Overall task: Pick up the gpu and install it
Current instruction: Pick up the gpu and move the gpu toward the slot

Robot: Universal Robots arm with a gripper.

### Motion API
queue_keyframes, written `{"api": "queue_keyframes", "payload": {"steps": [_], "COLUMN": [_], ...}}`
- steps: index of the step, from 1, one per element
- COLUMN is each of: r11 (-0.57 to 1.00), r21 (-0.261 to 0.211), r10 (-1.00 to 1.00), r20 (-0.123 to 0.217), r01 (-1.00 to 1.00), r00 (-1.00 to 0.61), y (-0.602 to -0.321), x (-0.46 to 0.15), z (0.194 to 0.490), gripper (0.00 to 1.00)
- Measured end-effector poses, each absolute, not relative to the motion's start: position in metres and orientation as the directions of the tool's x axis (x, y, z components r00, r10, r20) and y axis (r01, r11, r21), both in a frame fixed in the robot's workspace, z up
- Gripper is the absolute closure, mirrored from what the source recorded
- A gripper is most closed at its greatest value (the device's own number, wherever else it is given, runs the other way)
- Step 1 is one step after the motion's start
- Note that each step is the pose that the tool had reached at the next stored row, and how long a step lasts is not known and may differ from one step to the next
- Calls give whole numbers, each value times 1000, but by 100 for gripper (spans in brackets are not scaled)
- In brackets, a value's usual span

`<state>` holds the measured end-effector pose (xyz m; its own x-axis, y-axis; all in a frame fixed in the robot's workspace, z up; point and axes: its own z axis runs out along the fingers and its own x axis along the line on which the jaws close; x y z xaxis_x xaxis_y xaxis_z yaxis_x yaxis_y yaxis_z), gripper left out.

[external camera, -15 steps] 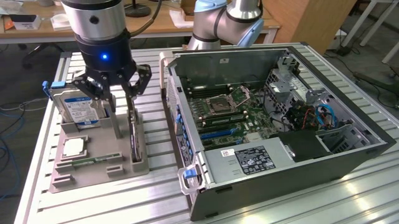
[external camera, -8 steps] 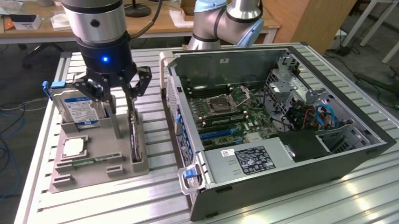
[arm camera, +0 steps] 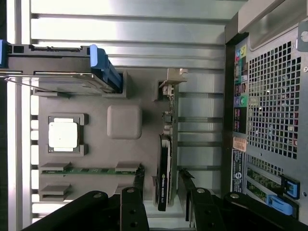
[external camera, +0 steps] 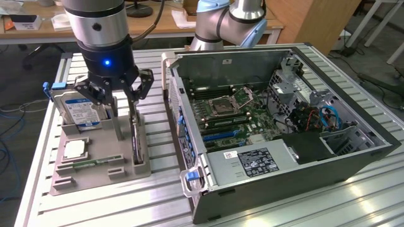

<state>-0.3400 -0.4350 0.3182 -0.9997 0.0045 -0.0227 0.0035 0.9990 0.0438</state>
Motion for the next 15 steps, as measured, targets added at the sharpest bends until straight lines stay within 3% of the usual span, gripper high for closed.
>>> {"api": "queue_keyframes", "payload": {"steps": [15], "r11": [999], "r21": [44], "r10": [4], "r20": [-23], "r01": [3], "r00": [-1000], "y": [-435], "x": [-340], "z": [310], "gripper": [59]}}
